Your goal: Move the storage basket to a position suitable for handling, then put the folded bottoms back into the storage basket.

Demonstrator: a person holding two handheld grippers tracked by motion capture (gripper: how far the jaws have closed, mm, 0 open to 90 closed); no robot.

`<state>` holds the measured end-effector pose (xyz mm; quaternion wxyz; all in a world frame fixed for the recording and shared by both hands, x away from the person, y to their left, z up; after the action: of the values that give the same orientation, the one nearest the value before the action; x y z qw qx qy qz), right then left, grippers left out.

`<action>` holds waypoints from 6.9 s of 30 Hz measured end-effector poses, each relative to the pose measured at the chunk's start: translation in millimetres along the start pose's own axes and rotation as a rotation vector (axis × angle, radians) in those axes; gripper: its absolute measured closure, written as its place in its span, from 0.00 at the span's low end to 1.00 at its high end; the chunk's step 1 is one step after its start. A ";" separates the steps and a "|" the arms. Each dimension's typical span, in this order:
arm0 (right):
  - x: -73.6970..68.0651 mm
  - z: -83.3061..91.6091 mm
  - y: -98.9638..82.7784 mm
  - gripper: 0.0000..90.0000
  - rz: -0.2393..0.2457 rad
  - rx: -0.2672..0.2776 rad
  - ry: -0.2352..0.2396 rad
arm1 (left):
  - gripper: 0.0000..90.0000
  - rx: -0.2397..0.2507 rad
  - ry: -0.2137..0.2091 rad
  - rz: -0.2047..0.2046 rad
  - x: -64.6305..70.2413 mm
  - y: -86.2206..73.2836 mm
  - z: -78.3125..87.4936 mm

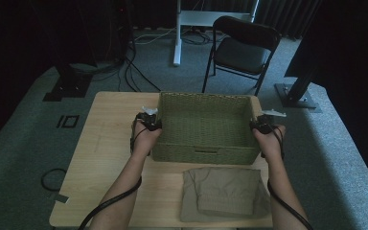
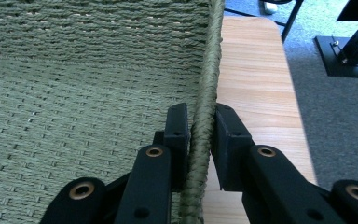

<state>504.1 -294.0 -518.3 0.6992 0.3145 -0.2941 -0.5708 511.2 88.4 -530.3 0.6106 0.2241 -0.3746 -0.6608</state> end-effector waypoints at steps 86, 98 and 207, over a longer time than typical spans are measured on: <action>1.5 94.0 0.8 0.17 0.154 0.226 0.170 | 0.21 0.142 -0.337 -0.203 53.0 15.3 97.3; -16.9 109.6 -18.7 0.16 0.205 0.234 0.213 | 0.21 0.152 -0.385 -0.241 67.5 -4.2 112.2; -72.0 121.6 -143.5 0.86 0.184 0.052 0.406 | 0.92 -0.088 -0.485 -0.403 137.1 -140.8 97.3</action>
<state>309.8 -257.4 -556.8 0.7848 0.4129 -0.1893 -0.4217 326.9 -27.4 -556.2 0.3694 0.1033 -0.4284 -0.8181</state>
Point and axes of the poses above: each handheld gripper's, and its own axes: z roughly backward along the jaws, y roughly out of its top, x roughly to its right, the point moved 8 cm from there along -z, roughly forward along the jaws, and after that the axes turned 7 degrees about z, right-handed, at the moved point
